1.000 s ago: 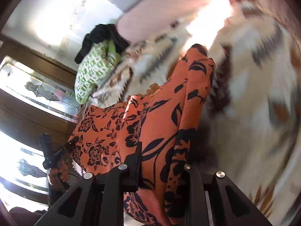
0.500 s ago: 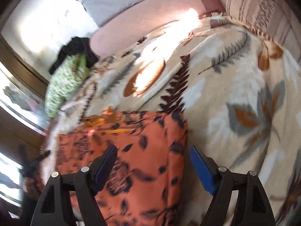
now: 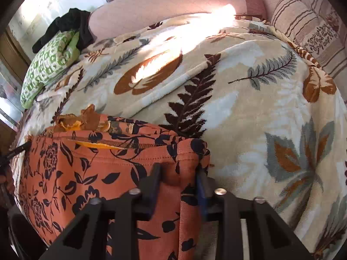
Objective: Fold small clothes
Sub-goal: 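Lay the hem over the collar with both grippers and release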
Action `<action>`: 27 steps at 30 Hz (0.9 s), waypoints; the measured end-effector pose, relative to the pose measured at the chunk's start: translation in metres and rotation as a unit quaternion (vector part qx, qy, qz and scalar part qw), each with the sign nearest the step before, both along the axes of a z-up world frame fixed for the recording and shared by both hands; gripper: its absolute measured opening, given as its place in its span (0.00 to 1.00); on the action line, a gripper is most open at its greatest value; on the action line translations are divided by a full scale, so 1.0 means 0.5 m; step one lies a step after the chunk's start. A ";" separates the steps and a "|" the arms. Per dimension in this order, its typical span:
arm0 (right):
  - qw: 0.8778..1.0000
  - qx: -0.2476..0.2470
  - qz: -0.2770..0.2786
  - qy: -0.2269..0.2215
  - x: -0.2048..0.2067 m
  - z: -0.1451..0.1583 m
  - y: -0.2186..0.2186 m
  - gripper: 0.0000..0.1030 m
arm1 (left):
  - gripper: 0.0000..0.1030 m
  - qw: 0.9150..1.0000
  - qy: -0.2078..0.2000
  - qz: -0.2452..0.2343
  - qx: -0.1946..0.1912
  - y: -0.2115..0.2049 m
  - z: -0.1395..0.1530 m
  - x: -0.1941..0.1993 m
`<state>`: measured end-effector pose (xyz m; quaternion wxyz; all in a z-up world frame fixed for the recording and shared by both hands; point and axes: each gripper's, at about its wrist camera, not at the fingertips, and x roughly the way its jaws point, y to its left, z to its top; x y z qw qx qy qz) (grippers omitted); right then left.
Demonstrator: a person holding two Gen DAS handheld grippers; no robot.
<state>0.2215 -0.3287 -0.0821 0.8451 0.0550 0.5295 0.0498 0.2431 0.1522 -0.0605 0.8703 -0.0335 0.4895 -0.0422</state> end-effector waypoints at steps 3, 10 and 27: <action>0.999 -0.031 0.013 -0.026 -0.010 0.038 0.016 0.08 | 0.03 0.999 -0.044 0.010 0.010 0.001 0.045 -0.031; 0.999 -0.010 -0.012 -0.035 0.020 0.028 -0.011 0.08 | 0.08 0.999 -0.017 0.040 0.017 0.022 -0.023 -0.005; 0.977 0.208 0.024 -0.027 -0.047 0.068 0.039 0.82 | 0.73 0.996 -0.083 -0.022 0.000 -0.031 0.083 -0.149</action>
